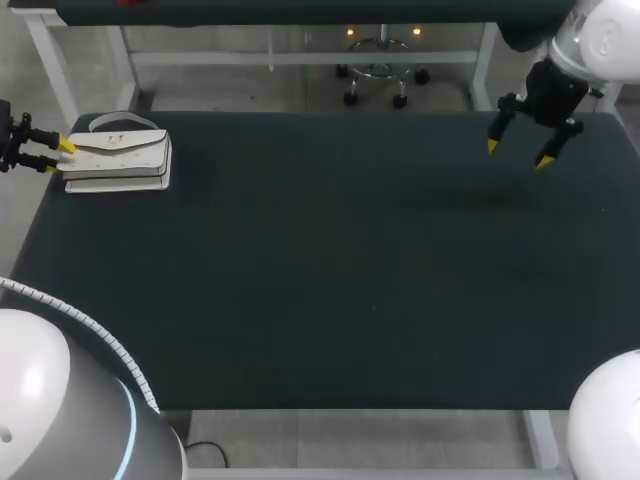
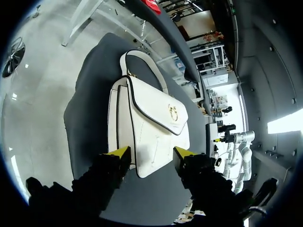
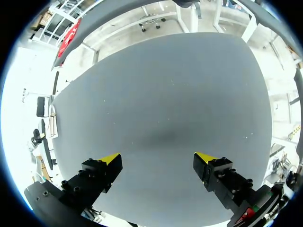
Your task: Pick up the bag, open it, inspect its contents, close it, and place it on the opposite side
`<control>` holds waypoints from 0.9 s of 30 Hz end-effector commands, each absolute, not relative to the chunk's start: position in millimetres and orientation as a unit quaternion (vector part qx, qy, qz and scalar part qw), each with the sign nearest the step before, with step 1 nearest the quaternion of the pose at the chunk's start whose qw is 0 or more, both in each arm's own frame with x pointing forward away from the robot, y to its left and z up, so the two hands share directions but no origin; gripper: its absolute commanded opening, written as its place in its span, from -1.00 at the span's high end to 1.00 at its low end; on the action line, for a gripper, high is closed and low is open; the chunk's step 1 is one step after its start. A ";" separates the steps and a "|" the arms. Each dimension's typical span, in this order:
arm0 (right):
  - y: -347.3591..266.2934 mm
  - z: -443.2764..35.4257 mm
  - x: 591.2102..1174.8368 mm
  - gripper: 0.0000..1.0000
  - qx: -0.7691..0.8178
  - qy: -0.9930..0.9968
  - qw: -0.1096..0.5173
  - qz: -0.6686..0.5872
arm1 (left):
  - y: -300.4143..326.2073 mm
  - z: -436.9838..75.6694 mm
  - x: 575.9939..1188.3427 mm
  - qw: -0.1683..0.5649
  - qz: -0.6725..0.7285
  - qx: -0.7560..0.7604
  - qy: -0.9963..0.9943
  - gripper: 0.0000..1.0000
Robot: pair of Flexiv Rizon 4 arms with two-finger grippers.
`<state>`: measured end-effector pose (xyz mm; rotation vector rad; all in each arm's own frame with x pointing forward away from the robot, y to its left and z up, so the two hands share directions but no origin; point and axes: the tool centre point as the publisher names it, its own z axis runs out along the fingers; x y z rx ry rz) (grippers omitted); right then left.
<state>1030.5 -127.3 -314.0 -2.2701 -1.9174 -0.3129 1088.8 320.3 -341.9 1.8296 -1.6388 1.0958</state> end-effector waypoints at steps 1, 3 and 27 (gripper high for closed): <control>-127.3 -313.5 1030.1 -1.00 -0.758 -0.640 0.076 -0.103 | 323.9 -319.0 1073.5 0.264 0.323 0.652 -0.633 -1.00; -127.3 -313.5 1030.1 -1.00 -0.758 -0.640 0.076 -0.103 | 322.8 -311.5 1064.3 0.252 0.317 0.661 -0.632 -1.00; -127.3 -313.5 1030.1 -1.00 -0.758 -0.640 0.076 -0.103 | 261.8 -247.0 955.6 0.033 0.194 0.736 -0.647 -1.00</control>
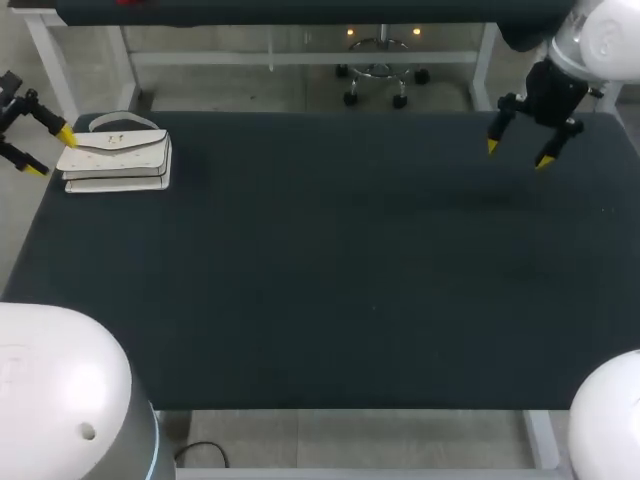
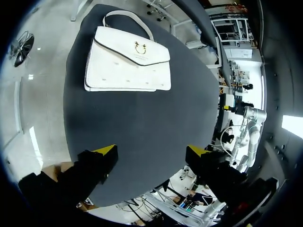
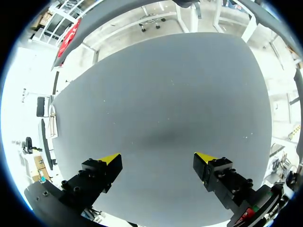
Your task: Pick up the bag, open it, inspect its contents, close it, and place it on the opposite side
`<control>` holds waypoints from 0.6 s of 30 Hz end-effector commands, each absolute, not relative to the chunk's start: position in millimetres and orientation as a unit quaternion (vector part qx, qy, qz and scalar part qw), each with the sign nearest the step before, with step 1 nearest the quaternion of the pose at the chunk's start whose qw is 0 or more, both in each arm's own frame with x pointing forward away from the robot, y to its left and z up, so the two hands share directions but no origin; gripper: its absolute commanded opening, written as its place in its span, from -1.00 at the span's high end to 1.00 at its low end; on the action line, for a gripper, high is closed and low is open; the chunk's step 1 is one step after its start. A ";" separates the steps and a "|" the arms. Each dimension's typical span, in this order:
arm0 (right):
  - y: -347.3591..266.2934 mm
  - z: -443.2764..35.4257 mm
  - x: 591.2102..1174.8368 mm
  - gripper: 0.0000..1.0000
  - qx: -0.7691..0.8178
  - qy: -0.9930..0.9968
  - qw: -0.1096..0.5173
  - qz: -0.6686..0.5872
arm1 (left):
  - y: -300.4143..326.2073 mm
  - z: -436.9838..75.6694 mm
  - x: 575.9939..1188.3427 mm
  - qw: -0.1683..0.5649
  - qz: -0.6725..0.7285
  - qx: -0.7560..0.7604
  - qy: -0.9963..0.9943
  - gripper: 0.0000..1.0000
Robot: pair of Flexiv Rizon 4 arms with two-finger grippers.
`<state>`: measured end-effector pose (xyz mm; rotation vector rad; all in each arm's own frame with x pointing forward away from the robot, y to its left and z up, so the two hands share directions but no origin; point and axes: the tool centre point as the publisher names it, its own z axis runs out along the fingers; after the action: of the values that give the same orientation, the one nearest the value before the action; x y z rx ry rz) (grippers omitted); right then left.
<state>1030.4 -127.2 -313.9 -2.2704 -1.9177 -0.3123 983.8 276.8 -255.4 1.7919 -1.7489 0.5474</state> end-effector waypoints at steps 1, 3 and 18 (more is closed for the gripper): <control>-127.3 -313.5 1030.1 -1.00 -0.758 -0.640 0.076 -0.103 | 260.4 -245.5 953.5 0.027 0.193 0.737 -0.647 -1.00; -127.3 -313.5 1030.1 -1.00 -0.758 -0.640 0.076 -0.103 | 258.3 -244.0 951.3 0.019 0.193 0.740 -0.644 -1.00; -127.3 -313.5 1030.1 -1.00 -0.758 -0.640 0.076 -0.103 | 253.7 -246.6 951.4 -0.007 0.195 0.747 -0.635 -1.00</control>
<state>1030.5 -127.2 -314.1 -2.2704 -1.9177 -0.3123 957.5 258.3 -248.1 2.0521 -1.8756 0.3047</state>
